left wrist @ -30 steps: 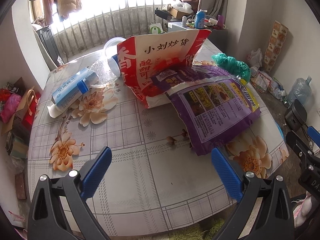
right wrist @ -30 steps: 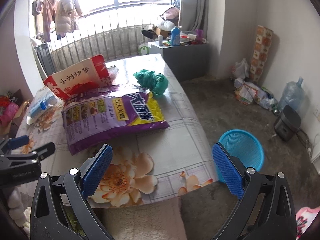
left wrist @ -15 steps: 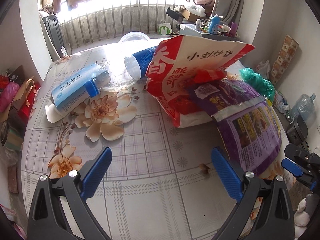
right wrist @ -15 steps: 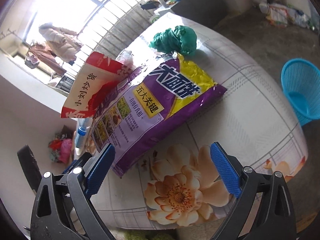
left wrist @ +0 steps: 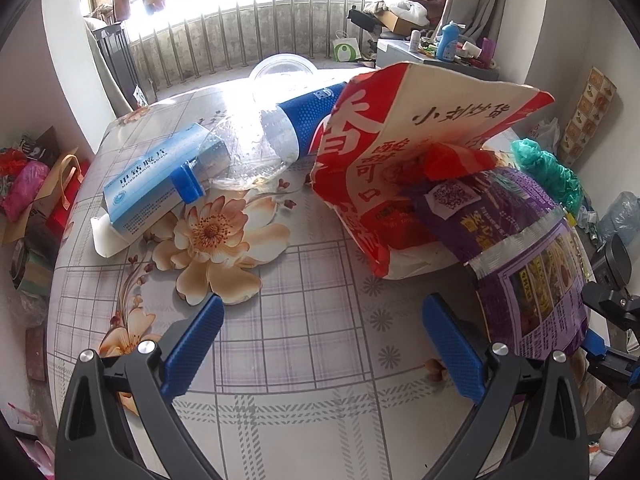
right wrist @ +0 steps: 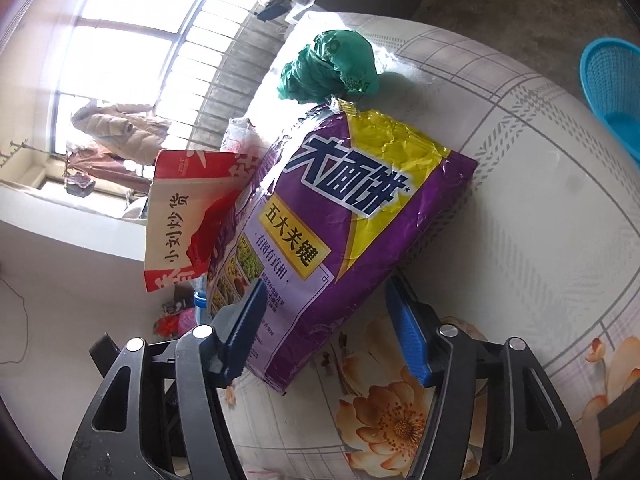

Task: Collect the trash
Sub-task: 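Reach the right gripper to the purple snack bag and close on it, then grasp the small yellow packet with the left gripper while the right gripper lifts the purple bag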

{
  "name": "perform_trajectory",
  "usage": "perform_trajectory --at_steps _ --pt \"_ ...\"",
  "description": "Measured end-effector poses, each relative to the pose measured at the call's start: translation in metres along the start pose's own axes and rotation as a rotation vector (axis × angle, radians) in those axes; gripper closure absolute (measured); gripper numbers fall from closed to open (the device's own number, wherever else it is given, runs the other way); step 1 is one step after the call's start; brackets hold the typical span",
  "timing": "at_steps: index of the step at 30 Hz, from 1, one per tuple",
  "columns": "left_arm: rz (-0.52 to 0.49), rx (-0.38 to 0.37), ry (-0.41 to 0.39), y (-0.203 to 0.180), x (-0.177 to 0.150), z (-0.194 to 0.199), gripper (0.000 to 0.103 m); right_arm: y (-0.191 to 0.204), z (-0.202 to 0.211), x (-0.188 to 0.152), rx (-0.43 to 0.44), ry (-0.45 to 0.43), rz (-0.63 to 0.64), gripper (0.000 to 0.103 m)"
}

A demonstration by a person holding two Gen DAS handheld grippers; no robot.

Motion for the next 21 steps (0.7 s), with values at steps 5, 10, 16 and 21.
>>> perform_trajectory --at_steps 5,10,16,21 --pt "-0.003 -0.002 -0.023 0.000 0.001 0.008 0.006 -0.012 -0.003 0.003 0.069 0.036 -0.085 0.075" --pt "-0.039 -0.070 -0.093 -0.010 0.002 0.027 0.006 -0.024 0.003 -0.001 0.176 0.077 -0.146 0.100" --pt "-0.094 -0.139 -0.146 -0.034 0.004 0.052 0.006 -0.032 0.035 -0.010 0.236 0.106 -0.097 0.101" --pt "-0.157 -0.136 -0.148 -0.062 0.000 0.044 0.019 -0.044 0.059 -0.025 0.247 0.155 -0.055 0.097"
Point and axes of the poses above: each gripper's, at about its wrist camera, not at the fingertips, and z roughly against the way its jaws point, y to its left, x to its top, the point moved 6 cm from there along -z, roughly the way its jaws point
